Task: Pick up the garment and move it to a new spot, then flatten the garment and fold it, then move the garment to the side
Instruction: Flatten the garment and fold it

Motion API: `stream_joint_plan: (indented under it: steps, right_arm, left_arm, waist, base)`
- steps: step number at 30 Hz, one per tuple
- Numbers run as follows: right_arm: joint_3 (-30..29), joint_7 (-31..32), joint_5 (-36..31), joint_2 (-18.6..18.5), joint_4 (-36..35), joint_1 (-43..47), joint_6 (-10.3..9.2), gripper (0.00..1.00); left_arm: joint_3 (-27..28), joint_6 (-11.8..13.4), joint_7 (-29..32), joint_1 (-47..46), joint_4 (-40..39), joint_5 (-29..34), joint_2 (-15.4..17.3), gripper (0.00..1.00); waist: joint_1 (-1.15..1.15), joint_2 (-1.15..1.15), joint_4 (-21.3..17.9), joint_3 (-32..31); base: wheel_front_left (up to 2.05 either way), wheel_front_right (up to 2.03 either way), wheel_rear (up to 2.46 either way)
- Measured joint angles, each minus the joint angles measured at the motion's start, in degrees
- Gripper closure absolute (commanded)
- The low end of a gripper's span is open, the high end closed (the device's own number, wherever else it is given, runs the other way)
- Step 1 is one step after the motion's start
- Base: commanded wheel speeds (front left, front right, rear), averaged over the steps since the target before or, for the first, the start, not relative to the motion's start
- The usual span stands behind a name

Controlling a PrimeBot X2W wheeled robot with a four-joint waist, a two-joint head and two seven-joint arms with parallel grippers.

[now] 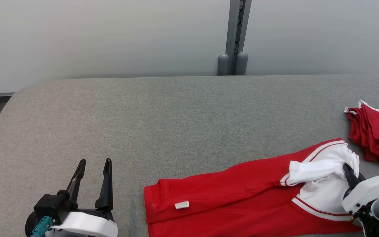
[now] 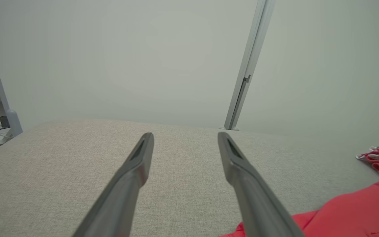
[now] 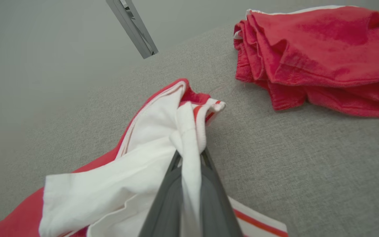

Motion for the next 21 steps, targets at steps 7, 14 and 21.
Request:
stream_joint_plan:
  steps: [7,14,21]
  right_arm:
    - [2.4,-0.7,-1.1,0.0,-6.1,0.1,0.0,1.0]
    - [3.8,0.5,-4.1,0.5,-17.6,1.5,0.0,1.0]
    - [6.5,7.1,-6.0,4.2,-30.8,5.3,0.0,1.0]
  left_arm:
    - [0.3,-0.3,0.0,0.0,0.6,0.0,-0.2,0.0]
    - [0.9,-0.3,0.0,0.8,0.3,0.4,-0.3,0.0]
    - [0.9,-0.6,0.0,1.0,0.6,0.4,-0.3,0.0]
  waist:
    - [0.0,0.0,-0.5,-0.9]
    - [0.0,0.0,0.5,-1.8]
    - [0.0,0.0,3.4,-2.0]
  base:
    - [0.0,0.0,0.0]
    - [0.0,0.0,0.0]
    - [0.0,0.0,0.0]
